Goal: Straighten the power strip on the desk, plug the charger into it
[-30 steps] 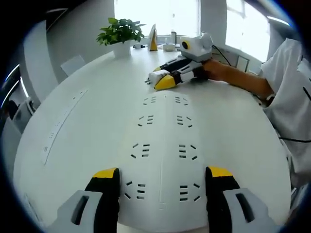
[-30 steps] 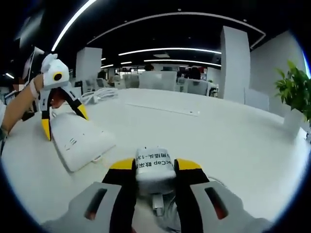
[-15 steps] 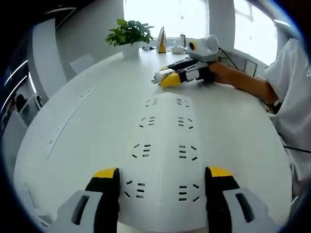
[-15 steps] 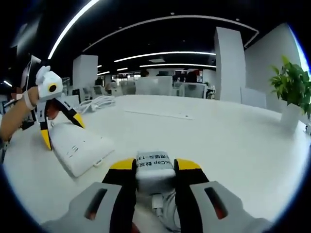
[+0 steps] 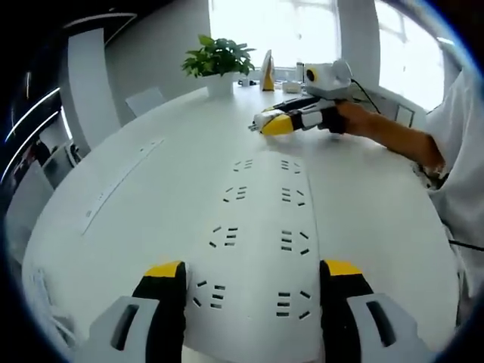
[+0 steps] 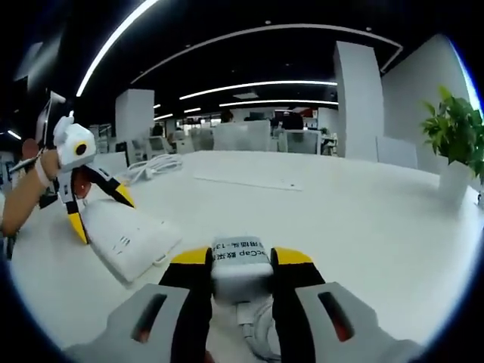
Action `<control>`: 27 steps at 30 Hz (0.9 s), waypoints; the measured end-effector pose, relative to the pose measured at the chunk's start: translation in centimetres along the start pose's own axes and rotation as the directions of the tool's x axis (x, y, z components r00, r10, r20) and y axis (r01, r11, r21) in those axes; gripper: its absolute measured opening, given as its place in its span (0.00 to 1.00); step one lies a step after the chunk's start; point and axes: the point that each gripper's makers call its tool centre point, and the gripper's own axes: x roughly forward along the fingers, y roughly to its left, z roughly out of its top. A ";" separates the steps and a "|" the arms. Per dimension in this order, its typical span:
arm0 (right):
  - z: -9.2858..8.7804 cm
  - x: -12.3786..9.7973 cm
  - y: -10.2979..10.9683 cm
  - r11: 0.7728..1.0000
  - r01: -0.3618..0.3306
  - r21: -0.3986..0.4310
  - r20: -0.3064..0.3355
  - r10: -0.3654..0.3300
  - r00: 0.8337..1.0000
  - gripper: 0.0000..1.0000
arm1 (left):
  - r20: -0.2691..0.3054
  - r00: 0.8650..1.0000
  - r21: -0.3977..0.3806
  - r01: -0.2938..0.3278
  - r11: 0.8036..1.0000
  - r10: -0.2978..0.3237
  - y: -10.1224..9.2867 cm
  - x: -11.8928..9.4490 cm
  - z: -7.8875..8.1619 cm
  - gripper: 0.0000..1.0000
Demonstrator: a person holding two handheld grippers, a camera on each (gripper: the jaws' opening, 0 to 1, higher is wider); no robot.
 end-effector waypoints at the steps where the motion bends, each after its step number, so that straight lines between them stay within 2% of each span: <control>1: 0.5 -0.3 0.1 1.000 -0.007 0.002 -0.002 0.007 1.000 0.29 | 0.009 1.000 -0.002 -0.004 1.000 0.004 0.0 0.0 0.0 0.72; 5: 2.7 -1.5 1.2 0.998 -0.069 0.014 -0.012 0.069 0.998 0.29 | 0.023 1.000 -0.010 -0.018 1.000 0.018 0.0 0.0 0.1 0.73; 6: 3.6 -2.0 2.0 0.995 -0.104 0.008 -0.020 0.104 0.994 0.29 | 0.025 0.999 -0.015 -0.024 1.000 0.024 -0.1 0.0 0.1 0.73; 10: 4.7 -2.9 3.1 0.990 -0.139 -0.029 -0.056 0.137 0.989 0.29 | 0.038 0.999 -0.022 -0.034 0.999 0.035 0.1 0.0 0.1 0.73; 18: 4.8 -3.9 4.8 0.983 -0.170 -0.067 -0.116 0.161 0.980 0.29 | 0.049 0.997 -0.032 -0.062 0.998 0.063 -0.1 -0.1 0.2 0.72; 27: 4.3 -4.1 5.3 0.982 -0.179 -0.060 -0.140 0.170 0.976 0.29 | 0.055 0.990 -0.070 -0.123 0.990 0.127 -0.6 -0.3 0.2 0.72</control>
